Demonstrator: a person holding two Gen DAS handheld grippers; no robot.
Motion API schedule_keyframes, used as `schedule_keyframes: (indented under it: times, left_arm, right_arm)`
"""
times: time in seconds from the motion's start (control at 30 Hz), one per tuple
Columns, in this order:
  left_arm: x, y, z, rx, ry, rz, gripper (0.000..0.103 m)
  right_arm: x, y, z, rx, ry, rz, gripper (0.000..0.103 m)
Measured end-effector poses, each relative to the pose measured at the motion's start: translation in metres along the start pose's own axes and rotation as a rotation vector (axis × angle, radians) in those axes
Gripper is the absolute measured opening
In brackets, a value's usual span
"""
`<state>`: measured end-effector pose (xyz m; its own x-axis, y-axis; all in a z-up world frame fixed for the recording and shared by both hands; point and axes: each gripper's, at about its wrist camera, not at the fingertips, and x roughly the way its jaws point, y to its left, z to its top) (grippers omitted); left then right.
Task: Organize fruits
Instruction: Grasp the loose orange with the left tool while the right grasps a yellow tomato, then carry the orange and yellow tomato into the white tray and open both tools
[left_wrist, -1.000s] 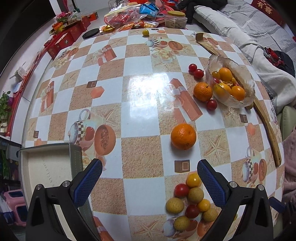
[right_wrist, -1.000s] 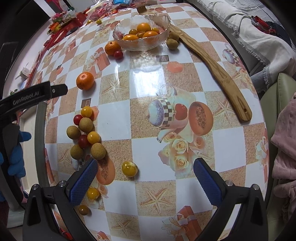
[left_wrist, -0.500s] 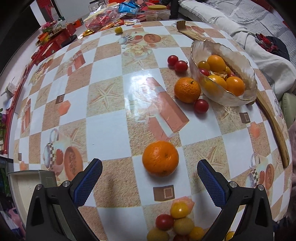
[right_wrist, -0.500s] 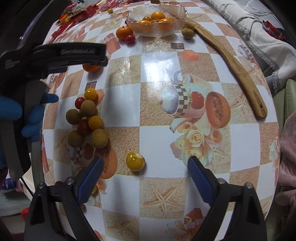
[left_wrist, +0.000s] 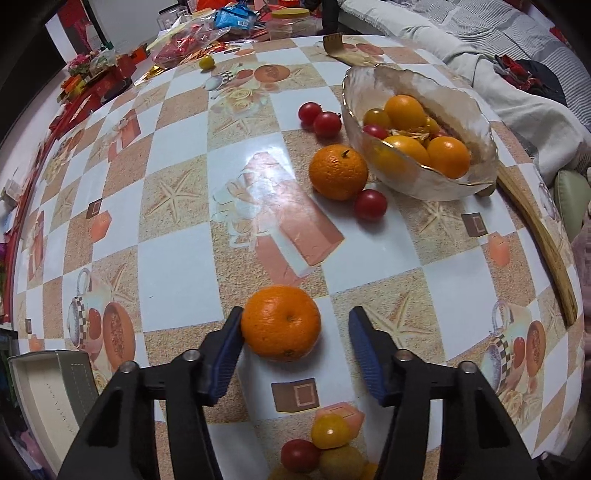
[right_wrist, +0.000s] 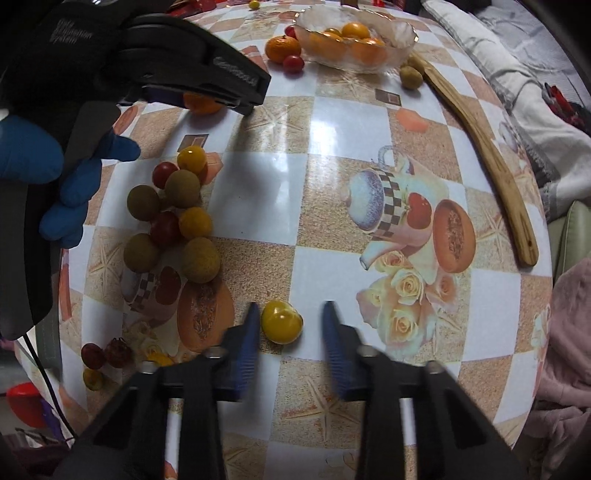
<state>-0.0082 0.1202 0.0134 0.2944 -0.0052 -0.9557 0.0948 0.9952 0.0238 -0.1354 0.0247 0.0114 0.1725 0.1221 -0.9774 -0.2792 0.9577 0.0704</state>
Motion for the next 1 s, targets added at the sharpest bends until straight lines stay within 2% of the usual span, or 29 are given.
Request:
schedule_keyframes:
  times: [0.07,0.2,0.47,0.6,0.83,1.0]
  left_arm:
    - [-0.003,0.0,-0.001,0.002,-0.019,0.014,0.04]
    - [-0.009,0.017,-0.005,-0.042,-0.007,-0.055,0.04]
    - [-0.05,0.051,-0.028,-0.074,-0.054,-0.062,0.04]
    - [-0.072,0.078,-0.047,-0.122,-0.072,-0.056,0.04]
    - [-0.097,0.135,-0.088,-0.217,-0.085,0.004,0.04]
    - [-0.105,0.184,-0.122,-0.291,-0.074,0.069,0.04]
  right_arm:
    - [0.002,0.002,-0.002,0.009,-0.004,0.01,0.023]
    - [-0.005,-0.007,-0.003,0.087,-0.017,0.087,0.023]
    - [-0.027,-0.005,0.007,0.087,-0.048,0.122,0.023]
    - [-0.034,0.015,0.014,0.065,-0.06,0.138,0.023]
    - [-0.04,0.049,0.035,0.0,-0.066,0.186,0.023]
    - [-0.045,0.097,0.054,-0.098,-0.066,0.234,0.023]
